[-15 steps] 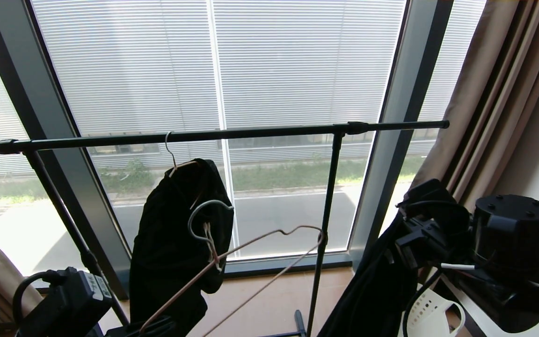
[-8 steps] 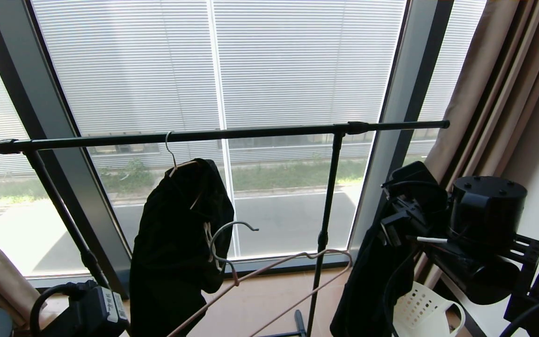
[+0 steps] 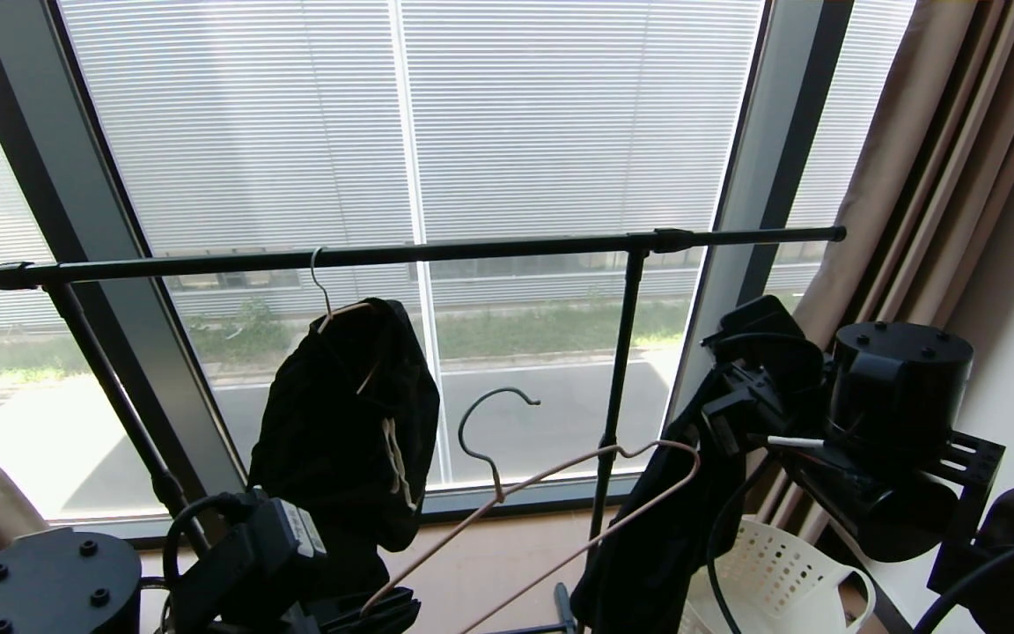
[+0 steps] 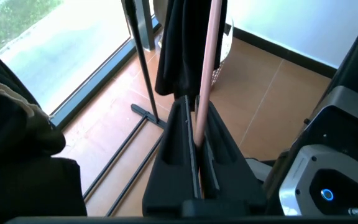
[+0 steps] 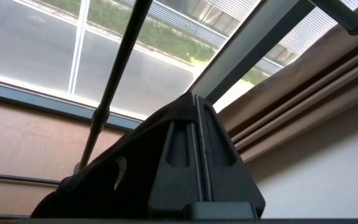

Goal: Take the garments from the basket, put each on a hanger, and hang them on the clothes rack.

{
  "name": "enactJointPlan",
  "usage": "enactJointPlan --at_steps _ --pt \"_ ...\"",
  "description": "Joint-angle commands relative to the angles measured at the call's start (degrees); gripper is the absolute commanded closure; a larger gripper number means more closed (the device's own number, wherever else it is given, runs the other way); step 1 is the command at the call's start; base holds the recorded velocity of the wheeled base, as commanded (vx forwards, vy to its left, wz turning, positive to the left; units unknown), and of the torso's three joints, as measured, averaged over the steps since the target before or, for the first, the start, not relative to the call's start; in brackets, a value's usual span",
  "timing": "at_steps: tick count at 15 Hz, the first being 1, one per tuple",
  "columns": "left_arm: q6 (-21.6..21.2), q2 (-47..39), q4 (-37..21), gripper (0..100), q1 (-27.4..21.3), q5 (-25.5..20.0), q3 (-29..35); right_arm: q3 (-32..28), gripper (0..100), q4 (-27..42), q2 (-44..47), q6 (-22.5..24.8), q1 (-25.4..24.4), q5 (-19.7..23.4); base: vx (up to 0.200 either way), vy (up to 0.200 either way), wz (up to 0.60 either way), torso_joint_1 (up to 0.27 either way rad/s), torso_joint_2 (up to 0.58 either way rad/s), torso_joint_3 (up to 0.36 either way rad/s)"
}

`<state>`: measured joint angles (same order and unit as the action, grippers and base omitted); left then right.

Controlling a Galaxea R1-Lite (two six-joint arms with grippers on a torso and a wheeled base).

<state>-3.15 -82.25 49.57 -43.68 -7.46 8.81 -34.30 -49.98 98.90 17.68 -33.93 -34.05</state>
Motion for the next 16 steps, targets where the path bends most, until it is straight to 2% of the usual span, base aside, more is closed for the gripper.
enactJointPlan --at_steps 1,16 --pt "-0.11 -3.80 0.53 100 0.09 -0.01 0.59 -0.06 100 -0.12 0.15 -0.01 -1.05 0.12 0.000 0.000 0.00 0.000 0.00 0.000" --pt "0.07 -6.61 0.88 100 1.58 0.08 5.25 1.61 100 -0.03 0.15 -0.10 -5.27 0.12 0.000 0.000 0.00 0.000 0.00 0.000"
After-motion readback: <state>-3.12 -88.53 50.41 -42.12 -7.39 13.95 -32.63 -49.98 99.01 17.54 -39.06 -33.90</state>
